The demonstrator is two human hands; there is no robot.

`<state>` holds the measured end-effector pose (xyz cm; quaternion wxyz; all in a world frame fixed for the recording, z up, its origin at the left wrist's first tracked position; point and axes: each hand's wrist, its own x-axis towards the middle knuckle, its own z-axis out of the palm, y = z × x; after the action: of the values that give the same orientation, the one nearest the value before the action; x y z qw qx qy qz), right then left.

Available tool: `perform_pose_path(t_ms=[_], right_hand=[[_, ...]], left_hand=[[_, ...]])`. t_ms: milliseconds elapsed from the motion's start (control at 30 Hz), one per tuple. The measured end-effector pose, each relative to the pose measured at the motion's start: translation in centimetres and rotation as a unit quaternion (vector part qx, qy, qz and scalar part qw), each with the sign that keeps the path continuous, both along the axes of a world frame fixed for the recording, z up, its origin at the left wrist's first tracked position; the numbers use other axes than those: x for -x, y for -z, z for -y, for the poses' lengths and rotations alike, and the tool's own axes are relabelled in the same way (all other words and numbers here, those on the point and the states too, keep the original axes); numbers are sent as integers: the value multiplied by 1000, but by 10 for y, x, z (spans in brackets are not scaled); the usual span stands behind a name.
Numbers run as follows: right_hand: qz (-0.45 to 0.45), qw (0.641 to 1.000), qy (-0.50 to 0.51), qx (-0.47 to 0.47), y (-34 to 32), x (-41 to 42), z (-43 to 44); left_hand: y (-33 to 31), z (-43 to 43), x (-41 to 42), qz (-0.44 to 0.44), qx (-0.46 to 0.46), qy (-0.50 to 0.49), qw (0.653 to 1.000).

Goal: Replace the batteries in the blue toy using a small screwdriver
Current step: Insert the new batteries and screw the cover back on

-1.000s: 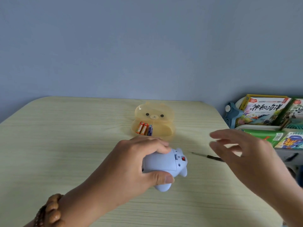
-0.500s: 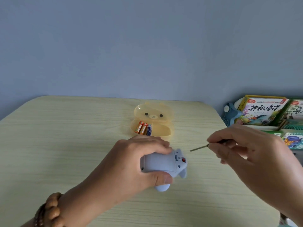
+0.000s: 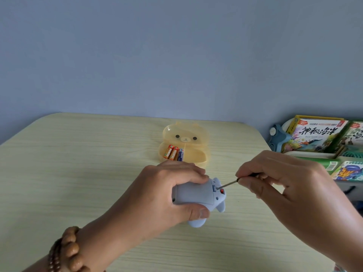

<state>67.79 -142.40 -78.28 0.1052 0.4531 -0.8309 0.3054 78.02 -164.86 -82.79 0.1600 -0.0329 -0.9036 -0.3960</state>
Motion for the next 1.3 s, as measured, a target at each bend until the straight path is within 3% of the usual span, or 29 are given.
perform_pose_path(t_ms=[233,467,633,900,1300], right_hand=[[-34,997,-11,-71,-12,0,11],[-34,972,11,-232,-36,1,37],[12,972,-41,-231,-40,8,37],[-69,963,-46,-256,-40,3,39],[-49,957,-74,-276,-34,3,32]], left_hand=[[3,0,0,-4,-7,-4,1000],[4,-1,2,-10,-8,-11,1000],[4,-2,3,-8,-7,-12,1000],[5,0,3,-10,2,-2,1000],[5,1,3,-8,-1,0,1000]])
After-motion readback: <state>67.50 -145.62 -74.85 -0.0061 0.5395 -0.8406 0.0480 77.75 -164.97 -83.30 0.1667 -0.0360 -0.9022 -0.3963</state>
